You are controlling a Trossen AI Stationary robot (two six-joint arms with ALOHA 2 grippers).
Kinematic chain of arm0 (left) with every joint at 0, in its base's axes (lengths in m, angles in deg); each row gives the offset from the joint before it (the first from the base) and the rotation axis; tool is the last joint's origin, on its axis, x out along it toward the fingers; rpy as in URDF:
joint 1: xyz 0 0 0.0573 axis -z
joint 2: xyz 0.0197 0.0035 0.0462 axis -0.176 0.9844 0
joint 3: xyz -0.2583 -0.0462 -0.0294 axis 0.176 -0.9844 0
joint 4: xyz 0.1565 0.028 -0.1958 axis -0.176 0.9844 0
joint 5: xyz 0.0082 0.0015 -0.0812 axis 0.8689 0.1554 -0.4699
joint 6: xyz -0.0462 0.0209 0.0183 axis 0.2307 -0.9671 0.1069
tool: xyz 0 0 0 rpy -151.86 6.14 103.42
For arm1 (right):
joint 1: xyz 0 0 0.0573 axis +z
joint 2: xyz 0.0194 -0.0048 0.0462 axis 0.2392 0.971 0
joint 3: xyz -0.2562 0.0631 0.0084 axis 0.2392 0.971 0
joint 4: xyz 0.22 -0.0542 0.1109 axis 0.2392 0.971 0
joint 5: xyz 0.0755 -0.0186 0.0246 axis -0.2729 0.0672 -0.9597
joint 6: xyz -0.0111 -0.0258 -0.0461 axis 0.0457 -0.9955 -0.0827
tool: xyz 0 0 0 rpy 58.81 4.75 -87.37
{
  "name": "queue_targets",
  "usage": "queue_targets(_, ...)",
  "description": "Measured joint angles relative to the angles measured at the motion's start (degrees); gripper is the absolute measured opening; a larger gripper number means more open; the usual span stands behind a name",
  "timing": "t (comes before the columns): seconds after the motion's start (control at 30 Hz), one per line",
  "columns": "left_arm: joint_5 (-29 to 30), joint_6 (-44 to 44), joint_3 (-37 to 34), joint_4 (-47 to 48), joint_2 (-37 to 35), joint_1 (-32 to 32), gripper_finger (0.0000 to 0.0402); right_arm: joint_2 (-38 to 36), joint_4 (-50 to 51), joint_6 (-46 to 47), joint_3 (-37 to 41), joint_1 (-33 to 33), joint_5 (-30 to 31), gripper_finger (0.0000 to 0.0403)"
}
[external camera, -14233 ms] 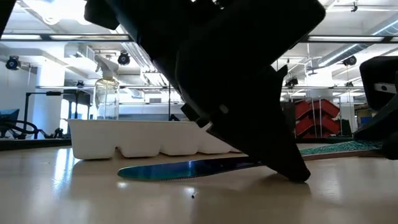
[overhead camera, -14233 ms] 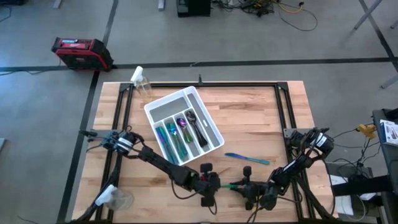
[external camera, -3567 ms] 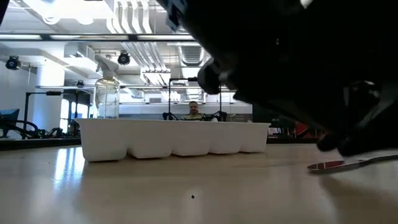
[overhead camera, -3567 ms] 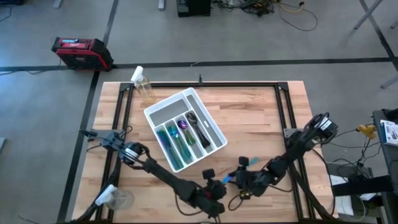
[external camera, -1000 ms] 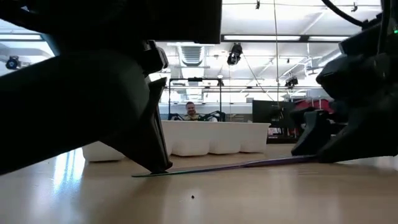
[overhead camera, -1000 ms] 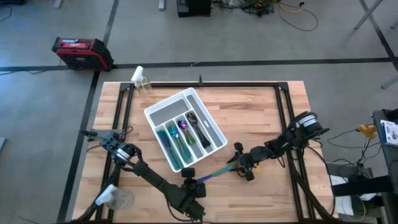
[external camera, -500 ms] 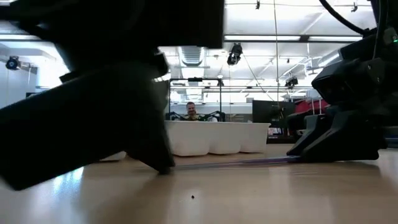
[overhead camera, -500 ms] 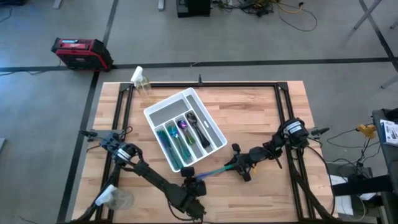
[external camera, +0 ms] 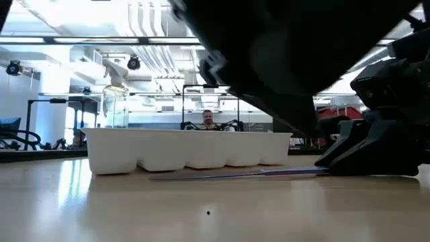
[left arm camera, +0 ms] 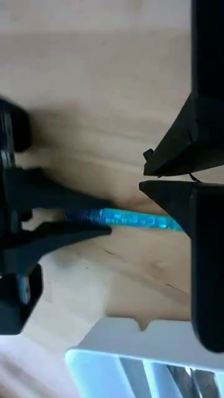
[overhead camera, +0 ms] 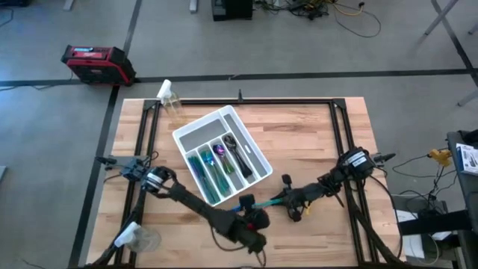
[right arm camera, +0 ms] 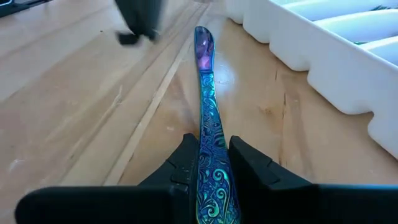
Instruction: Sort silverware
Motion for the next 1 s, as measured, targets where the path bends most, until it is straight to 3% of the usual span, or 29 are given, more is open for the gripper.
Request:
queue_targets(0.27,-16.25,5.6,-0.71,0.11,-0.02,-5.21,0.0074,-1.19,-1.14,-6.82,0.02,2.24,1.84,0.0049)
queue_targets(0.6,-14.51,7.58,-0.7,-0.03,-0.53,-5.46,0.0136,-3.77,1.77,-11.31,0.02,2.89,1.82,0.0048)
queue_targets(0.7,-13.55,7.59,-0.7,0.7,-2.3,-5.41,0.0141,-3.8,1.79,-11.95,0.01,2.89,1.28,0.0048)
queue_targets(0.87,-6.29,7.14,-0.55,2.28,-5.64,-4.09,0.0135,-3.8,1.8,-11.98,0.02,2.91,1.14,0.0048)
queue_targets(1.0,-10.19,7.36,-0.63,2.35,-4.43,-4.47,0.0125,-3.86,1.97,-12.16,-0.2,2.93,1.03,0.0048)
